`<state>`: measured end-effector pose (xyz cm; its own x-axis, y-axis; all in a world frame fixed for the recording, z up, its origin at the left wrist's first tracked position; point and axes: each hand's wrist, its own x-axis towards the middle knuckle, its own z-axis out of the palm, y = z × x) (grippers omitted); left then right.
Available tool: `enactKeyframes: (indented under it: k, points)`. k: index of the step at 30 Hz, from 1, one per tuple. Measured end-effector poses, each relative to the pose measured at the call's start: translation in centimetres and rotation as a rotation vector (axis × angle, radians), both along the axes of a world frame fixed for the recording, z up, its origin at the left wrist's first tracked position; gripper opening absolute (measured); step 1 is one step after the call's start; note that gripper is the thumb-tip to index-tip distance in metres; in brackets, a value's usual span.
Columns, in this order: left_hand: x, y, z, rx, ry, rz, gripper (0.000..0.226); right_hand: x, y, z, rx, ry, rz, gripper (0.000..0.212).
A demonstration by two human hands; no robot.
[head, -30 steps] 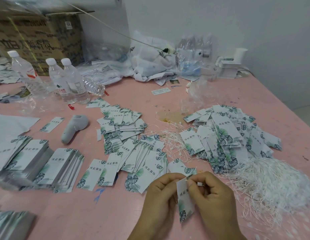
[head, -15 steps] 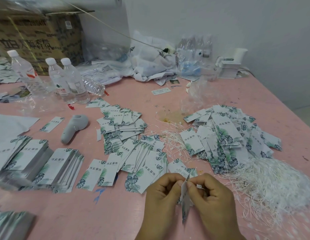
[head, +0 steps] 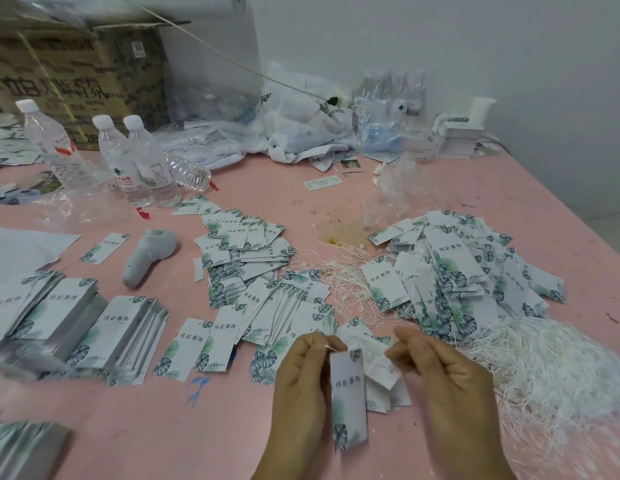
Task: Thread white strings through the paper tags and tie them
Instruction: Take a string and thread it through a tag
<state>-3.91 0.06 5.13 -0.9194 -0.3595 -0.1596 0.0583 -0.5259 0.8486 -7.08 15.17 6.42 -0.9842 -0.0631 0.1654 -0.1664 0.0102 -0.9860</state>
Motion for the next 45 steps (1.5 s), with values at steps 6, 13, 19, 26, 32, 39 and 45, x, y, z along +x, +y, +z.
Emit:
enactKeyframes:
  k: [6, 13, 19, 26, 32, 39, 45]
  points:
    - [-0.3, -1.0, 1.1, 0.151, 0.104, 0.046, 0.020, -0.2, 0.5, 1.7, 0.042, 0.128, -0.027, 0.034]
    - [0.0, -2.0, 2.3, 0.314, 0.140, -0.028, 0.007, 0.1, 0.8, 5.3, -0.358, -0.057, 0.161, 0.054]
    - [0.0, -1.8, 2.6, 0.519, 0.049, -0.032, 0.010, -0.3, -0.3, 5.6, -0.324, -0.202, 0.282, 0.040]
    - [-0.7, -2.0, 1.2, 0.345, -0.024, 0.009, 0.009, -1.4, 0.1, 1.7, -0.532, -0.576, 0.222, 0.029]
    - [-0.6, -0.5, 0.0, 0.073, 0.003, -0.030, 0.004, -1.4, 0.3, 0.3, -0.421, -0.372, 0.126, 0.031]
    - [-0.1, 0.3, -0.3, 0.025, 0.064, -0.161, 0.019, -1.3, 0.8, 0.6, -0.113, -0.084, -0.090, 0.014]
    - [0.0, 0.3, -0.8, -0.046, 0.064, -0.178, 0.020, -1.3, 0.8, 0.2, -0.087, -0.163, -0.046, 0.015]
